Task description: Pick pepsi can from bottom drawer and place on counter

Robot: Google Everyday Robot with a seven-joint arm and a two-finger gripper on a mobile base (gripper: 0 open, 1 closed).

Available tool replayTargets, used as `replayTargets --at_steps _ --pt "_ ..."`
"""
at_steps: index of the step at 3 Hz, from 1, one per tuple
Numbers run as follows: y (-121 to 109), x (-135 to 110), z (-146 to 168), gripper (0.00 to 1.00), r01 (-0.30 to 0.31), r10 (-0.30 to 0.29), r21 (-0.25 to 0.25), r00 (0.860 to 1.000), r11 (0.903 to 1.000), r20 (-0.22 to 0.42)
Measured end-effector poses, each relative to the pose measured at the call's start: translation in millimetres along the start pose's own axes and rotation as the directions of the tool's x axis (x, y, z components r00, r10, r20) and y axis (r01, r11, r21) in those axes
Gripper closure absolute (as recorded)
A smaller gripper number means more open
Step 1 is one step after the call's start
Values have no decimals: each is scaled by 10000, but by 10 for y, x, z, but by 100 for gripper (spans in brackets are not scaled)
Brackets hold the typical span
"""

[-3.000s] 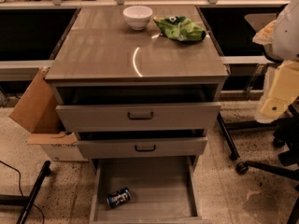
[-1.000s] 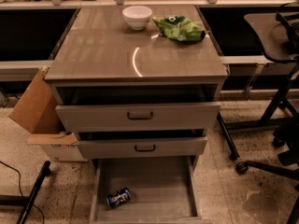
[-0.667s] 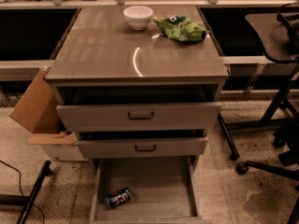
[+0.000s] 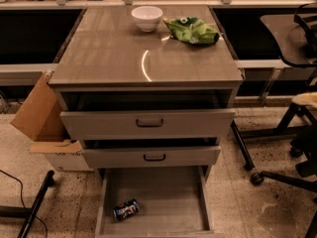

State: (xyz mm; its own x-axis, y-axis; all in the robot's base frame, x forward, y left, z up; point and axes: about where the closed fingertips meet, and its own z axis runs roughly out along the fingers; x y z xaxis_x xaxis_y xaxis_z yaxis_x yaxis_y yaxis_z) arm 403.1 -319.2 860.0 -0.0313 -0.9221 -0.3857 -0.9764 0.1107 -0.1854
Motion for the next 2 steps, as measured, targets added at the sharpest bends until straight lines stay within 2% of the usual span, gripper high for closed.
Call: replayTargets --at_steps 1,2 --pt "356 -205 415 0 44 -43 -545 10000 9985 24" --pt "501 -187 557 0 -16 18 -944 10000 9955 22"
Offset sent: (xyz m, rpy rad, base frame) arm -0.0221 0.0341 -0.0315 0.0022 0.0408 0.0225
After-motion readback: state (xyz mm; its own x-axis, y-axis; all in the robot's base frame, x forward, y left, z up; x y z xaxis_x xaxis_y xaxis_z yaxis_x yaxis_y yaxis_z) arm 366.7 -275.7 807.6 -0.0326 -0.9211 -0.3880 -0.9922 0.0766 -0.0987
